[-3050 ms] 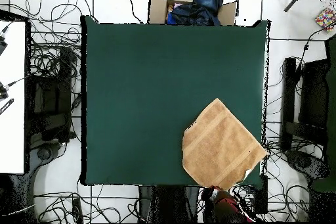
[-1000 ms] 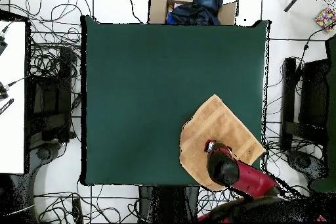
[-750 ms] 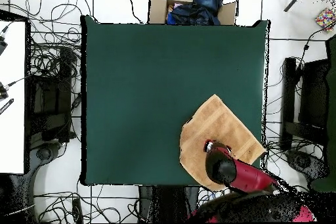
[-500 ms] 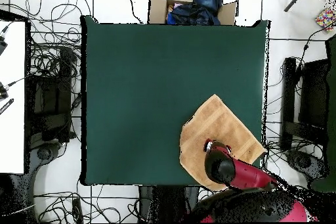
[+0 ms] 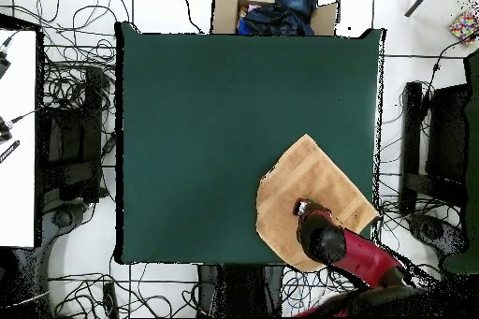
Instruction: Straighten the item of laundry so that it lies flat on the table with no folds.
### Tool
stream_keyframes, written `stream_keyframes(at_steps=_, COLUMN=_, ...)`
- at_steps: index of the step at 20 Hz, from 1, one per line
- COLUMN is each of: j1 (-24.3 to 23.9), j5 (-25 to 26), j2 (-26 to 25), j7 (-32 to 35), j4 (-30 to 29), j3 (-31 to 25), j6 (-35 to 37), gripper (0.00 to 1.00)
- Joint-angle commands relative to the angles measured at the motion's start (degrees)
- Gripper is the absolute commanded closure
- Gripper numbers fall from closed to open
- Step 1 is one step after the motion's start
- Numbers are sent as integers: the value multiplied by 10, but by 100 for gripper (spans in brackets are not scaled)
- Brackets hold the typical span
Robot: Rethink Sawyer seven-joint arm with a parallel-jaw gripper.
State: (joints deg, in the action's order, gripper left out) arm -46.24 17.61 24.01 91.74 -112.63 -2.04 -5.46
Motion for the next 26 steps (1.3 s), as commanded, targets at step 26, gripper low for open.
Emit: stream_keyframes(at_steps=26, j1=-163, j5=-159, j2=-456, j7=14, j4=148, j3=-235, j6=233, gripper=100)
